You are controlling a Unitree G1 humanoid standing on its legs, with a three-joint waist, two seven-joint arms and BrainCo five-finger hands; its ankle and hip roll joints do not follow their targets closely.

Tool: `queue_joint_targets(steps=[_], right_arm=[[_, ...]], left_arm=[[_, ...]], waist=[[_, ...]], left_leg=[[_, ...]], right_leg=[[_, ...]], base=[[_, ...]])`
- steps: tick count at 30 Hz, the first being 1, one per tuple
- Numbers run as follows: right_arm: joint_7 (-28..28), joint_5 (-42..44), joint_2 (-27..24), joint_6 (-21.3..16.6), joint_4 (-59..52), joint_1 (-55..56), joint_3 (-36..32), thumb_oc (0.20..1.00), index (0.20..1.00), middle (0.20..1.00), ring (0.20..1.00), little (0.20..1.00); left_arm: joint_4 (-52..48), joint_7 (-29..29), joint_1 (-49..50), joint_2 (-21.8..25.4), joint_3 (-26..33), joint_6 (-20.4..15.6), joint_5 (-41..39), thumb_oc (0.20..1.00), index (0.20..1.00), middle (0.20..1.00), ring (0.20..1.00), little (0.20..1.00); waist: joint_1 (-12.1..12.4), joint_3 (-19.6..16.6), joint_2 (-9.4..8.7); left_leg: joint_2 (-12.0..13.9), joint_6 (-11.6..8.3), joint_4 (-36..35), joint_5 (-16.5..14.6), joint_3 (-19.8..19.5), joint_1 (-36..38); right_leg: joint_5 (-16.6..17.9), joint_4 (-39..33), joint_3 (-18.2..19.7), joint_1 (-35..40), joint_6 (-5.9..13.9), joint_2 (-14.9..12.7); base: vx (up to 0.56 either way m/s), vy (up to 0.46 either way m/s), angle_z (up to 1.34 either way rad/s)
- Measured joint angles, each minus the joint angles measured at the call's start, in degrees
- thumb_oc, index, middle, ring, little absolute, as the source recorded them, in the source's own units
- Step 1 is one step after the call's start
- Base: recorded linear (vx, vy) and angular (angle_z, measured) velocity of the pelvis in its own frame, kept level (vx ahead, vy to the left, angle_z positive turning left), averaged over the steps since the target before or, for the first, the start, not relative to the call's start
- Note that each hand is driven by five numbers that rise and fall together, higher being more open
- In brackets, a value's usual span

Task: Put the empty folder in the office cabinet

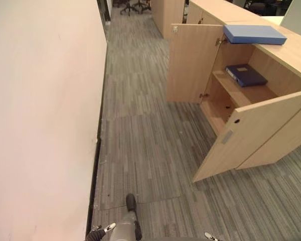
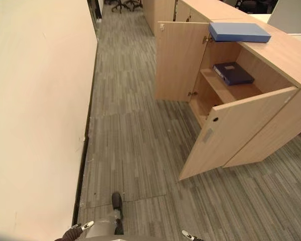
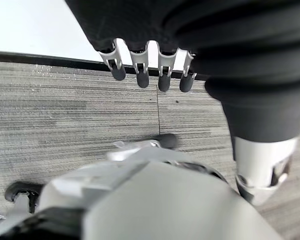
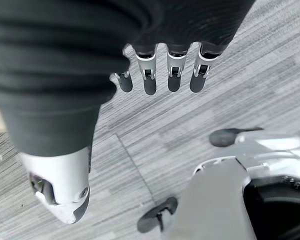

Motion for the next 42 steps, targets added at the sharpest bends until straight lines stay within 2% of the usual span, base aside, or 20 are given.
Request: queue_joint_targets(steps=[1,2,4,7,9,10,12,14,17,21,22,24,26,29,31,32,36,39,40,42], right_arm=[[0.29,-0.41,2.12,0.21,2.01,-0.17,-0.11,1.0,1.0,1.0,1.0,1.0],[0.47,-0.41,2.24,-0.42,1.95,-1.22,-0.41,1.0,1.0,1.0,1.0,1.0],[1.39,-0.41,2.36,-0.51,1.92,-2.08,-2.25,1.0,1.0,1.0,1.0,1.0],[2.01,-0.42,1.76,0.35,1.3,0.2,-1.74,1.0,1.0,1.0,1.0,1.0],[2.67,-0.41,1.82,0.42,0.37,0.13,-1.55,1.0,1.0,1.0,1.0,1.0],[2.66,-0.39,1.7,0.22,-2.07,0.68,-2.1,1.0,1.0,1.0,1.0,1.0],[2.39,-0.44,1.07,0.11,-4.53,0.08,-2.05,1.0,1.0,1.0,1.0,1.0],[0.62,-1.3,-0.54,-0.46,-4.05,-0.78,-1.3,1.0,1.0,1.0,1.0,1.0],[2.03,-1.56,-2.04,-1.29,-5.44,-1.64,-0.44,1.0,1.0,1.0,1.0,1.0],[2.98,-1.48,-0.87,-1.0,-7.36,-1.54,-0.09,1.0,1.0,1.0,1.0,1.0],[3.47,-1.43,-0.79,-1.01,-7.39,-0.41,-0.3,1.0,1.0,1.0,1.0,1.0],[3.83,-1.34,-1.06,-0.89,-6.74,1.0,-2.7,1.0,1.0,1.0,1.0,1.0],[3.86,-1.32,-1.18,-0.1,-5.2,2.07,-3.7,1.0,1.0,1.0,1.0,1.0],[4.05,-0.82,-1.01,0.08,-5.02,1.95,-4.73,1.0,1.0,1.0,1.0,1.0],[4.11,-0.82,-0.55,0.29,-4.99,3.45,-4.58,1.0,1.0,1.0,1.0,1.0],[4.12,-0.83,-1.49,0.19,-4.88,2.73,-4.77,1.0,1.0,1.0,1.0,1.0],[4.36,0.31,-1.34,0.2,-5.48,0.03,-6.12,1.0,1.0,1.0,1.0,1.0],[3.93,0.32,-0.53,0.4,-5.19,0.39,-6.11,1.0,1.0,1.0,1.0,1.0],[3.87,0.34,0.38,0.41,-5.22,0.68,-5.55,1.0,1.0,1.0,1.0,1.0],[3.37,0.35,-0.44,0.16,-5.25,1.61,-4.12,1.0,1.0,1.0,1.0,1.0]], left_arm=[[1.03,0.06,0.69,0.8,1.38,0.09,-0.01,1.0,1.0,1.0,1.0,1.0],[1.54,-0.02,0.92,0.31,1.73,0.14,0.03,1.0,1.0,1.0,1.0,1.0],[2.71,-0.02,0.37,-0.4,1.95,0.05,0.08,1.0,1.0,1.0,1.0,1.0],[3.48,-0.09,-1.32,-0.72,2.21,0.02,0.11,1.0,1.0,1.0,1.0,1.0],[2.59,-0.11,-1.92,0.49,2.18,-0.03,0.16,1.0,1.0,1.0,1.0,1.0],[1.78,-0.08,-2.15,1.78,2.14,-0.05,0.16,1.0,1.0,1.0,1.0,1.0],[1.2,-0.18,-3.08,2.77,1.25,-0.3,0.67,1.0,1.0,1.0,1.0,1.0],[0.23,0.06,-2.59,2.48,-3.74,0.15,0.8,1.0,1.0,1.0,1.0,1.0],[-1.66,0.03,-2.36,0.96,-3.92,-0.09,1.06,1.0,1.0,1.0,1.0,1.0],[-1.98,-0.09,-0.52,1.29,-2.2,-0.11,1.17,1.0,1.0,1.0,1.0,1.0],[-2.1,-0.27,0.75,1.45,-2.18,-0.16,1.21,1.0,1.0,1.0,1.0,1.0],[-1.81,-0.64,0.96,0.9,-1.88,0.18,1.24,1.0,1.0,1.0,1.0,1.0],[-1.57,-0.93,2.13,0.19,-1.43,0.54,1.32,1.0,1.0,1.0,1.0,1.0],[0.27,-1.45,3.24,-0.26,1.16,1.29,2.49,1.0,1.0,1.0,1.0,1.0],[0.14,-1.67,3.21,0.66,1.34,1.2,3.35,1.0,1.0,1.0,1.0,1.0],[0.36,-1.8,1.65,0.16,1.28,1.36,3.43,1.0,1.0,1.0,1.0,1.0],[-0.14,-2.94,0.73,-0.26,0.69,1.95,3.33,1.0,1.0,1.0,1.0,1.0],[0.65,-3.44,-0.55,0.35,-0.28,2.34,3.31,1.0,1.0,1.0,1.0,1.0],[0.88,-3.52,-1.23,0.61,-0.22,2.25,3.15,1.0,1.0,1.0,1.0,1.0],[-0.59,-3.63,-1.48,0.18,-0.24,1.54,2.81,1.0,1.0,1.0,1.0,1.0]], waist=[[1.47,-1.15,-2.7],[2.18,-1.29,-1.94],[2.16,-1.72,0.05],[1.98,-3.57,0.6],[2.42,-4.14,0.06],[2.2,-4.21,-1.26],[3.08,-4.13,-2.11],[2.96,-2.5,-0.85],[0.97,-0.56,4.78],[-0.02,1.84,4.44],[-0.55,1.38,1.68],[-1.89,0.91,1.78],[-1.21,0.76,2.31],[-0.81,1.49,0.95],[-0.56,0.96,-0.43],[-1.09,0.98,2.96],[-1.7,1.01,4.26],[-2.85,0.76,2.11],[-4.44,0.29,-0.18],[-3.58,-0.74,-1.15]], left_leg=[[-0.85,-2.13,1.72,3.69,1.02,3.0],[-1.28,-3.1,2.79,4.57,-0.58,5.04],[-2.02,-4.31,3.2,2.26,0.72,7.7],[-4.45,-6.74,5.67,-3.09,4.06,8.53],[-8.22,-4.03,0.71,-2.85,3.62,13.28],[-10.77,-3.01,-2.02,-2.57,2.15,16.45],[-14.04,1.67,0.03,-8.45,0.48,19.12],[-14.47,0.86,-0.88,-8.7,-1.31,23.11],[-10.98,-2.83,-0.51,-8.28,-3.75,24.34],[-9.59,-6.05,0.25,-9.9,-3.81,27.01],[-11.38,-6.61,-0.66,-10.76,-3.65,29.35],[-11.58,-4.97,-2.28,-14.46,-3.05,31.46],[-11.24,-5.96,-1.79,-14.53,-3.49,32.66],[-10.75,-12.96,9.35,-15.59,-0.45,28.88],[-8.61,-10.79,3.94,-17.35,-0.81,29.11],[-2.97,-11.78,-1.06,-14.5,-0.48,28.25],[-1.11,-11.94,0.2,-15.53,6.11,29.04],[0.58,-15.97,6.18,-17.27,7.95,30.51],[2.56,-19.76,17.22,-14.83,8.14,27.44],[6.62,-19.49,32.55,-13.17,8.59,22.3]], right_leg=[[0.12,2.41,2.33,2.31,0.31,-2.82],[0.64,7.57,3.01,1.46,2.15,-4.85],[3.03,0.53,3.1,0.72,2.01,-8.07],[3.23,14.17,1.11,-4.44,0.74,-12.69],[6.51,27.56,1.8,-10.13,4.34,-16.59],[13.98,44.33,2.35,-17.77,5.99,-21.62],[14.92,55.8,3.85,-28.85,6.9,-26.31],[10.56,62.12,-1.91,-32.03,6.18,-29.55],[2.41,45.54,-4.52,-39.26,3.15,-20.16],[6.72,20.81,-6.09,-40.52,-3.14,-8.93],[9.64,17.36,-7.08,-40.51,-4.48,-8.09],[12.7,15.53,-7.93,-41.16,-3.72,-7.31],[15.43,14.38,-9.16,-39.69,-8.31,-6.21],[16.46,5.57,-7.4,-33.32,-12.46,-6.08],[18.23,-0.43,-7.37,-28.96,-10.93,-5.67],[14.16,3.51,-11.15,-31.07,-5.65,-4.31],[6.03,25.08,-17.02,-38.72,-1.47,-13.4],[3.94,21.12,-17.27,-34.64,-6.14,-12.28],[4.4,15.38,-16.98,-30.39,-6.6,-11.48],[8.1,7.62,-14.94,-24.65,-6.92,-8.58]], base=[[0.57,0.258,-0.39],[0.65,0.357,-0.83],[0.66,0.454,-0.49],[0.34,0.336,0.07],[0.32,0.428,0.15],[0.3,0.481,0.47],[0.43,0.592,0.43],[0.17,0.156,0.21],[0.11,-0.109,0.53],[0.15,-0.118,0.37],[0.2,-0.111,0.55],[0.18,-0.086,0.83],[0.2,-0.097,0.22],[0.24,-0.11,-0.24],[0.29,-0.114,-0.09],[0.33,-0.165,-0.16],[0.27,-0.2,-0.58],[0.24,-0.284,-0.52],[0.16,-0.227,-0.25],[0.19,-0.194,-0.6]])
